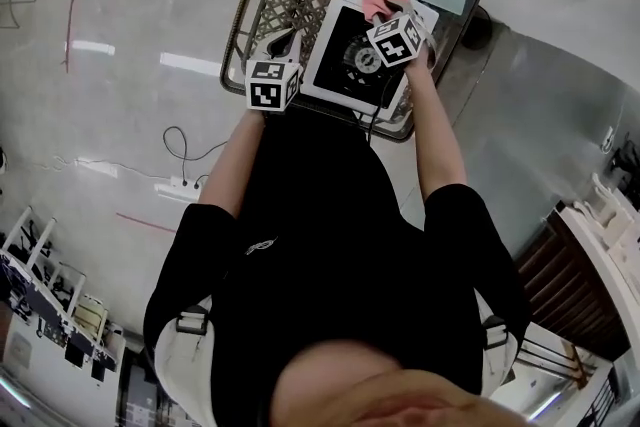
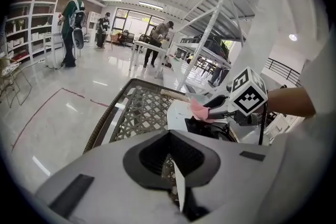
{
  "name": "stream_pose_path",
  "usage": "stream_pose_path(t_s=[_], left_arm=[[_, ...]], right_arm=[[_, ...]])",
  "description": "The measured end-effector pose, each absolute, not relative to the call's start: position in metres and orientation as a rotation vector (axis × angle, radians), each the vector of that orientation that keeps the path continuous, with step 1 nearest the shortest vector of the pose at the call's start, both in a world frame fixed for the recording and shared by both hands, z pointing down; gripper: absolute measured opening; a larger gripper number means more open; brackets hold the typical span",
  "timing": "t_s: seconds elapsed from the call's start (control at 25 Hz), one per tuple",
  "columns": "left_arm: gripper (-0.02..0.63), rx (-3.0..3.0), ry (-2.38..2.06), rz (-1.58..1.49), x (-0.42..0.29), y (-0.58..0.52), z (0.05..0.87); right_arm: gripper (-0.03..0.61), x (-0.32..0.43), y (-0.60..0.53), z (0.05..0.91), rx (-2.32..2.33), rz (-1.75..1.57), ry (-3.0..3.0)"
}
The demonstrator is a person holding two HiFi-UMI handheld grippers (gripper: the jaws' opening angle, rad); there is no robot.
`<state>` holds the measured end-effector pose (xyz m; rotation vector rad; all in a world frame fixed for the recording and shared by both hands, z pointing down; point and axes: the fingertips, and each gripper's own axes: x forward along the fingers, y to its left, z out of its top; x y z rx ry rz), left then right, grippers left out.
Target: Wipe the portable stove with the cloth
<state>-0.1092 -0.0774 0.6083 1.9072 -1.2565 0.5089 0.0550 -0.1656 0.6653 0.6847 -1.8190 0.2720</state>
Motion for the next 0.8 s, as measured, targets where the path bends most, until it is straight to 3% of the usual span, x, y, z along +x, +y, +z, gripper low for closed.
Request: stream_pose_path(t_s=[0.8], left_arm=[[0.0, 1.995, -1.168, 0.577, -0.059, -0.089, 0.603]], right_arm=[[0.114, 0.139, -0.154, 0.665, 0.845, 0.416, -1.775]])
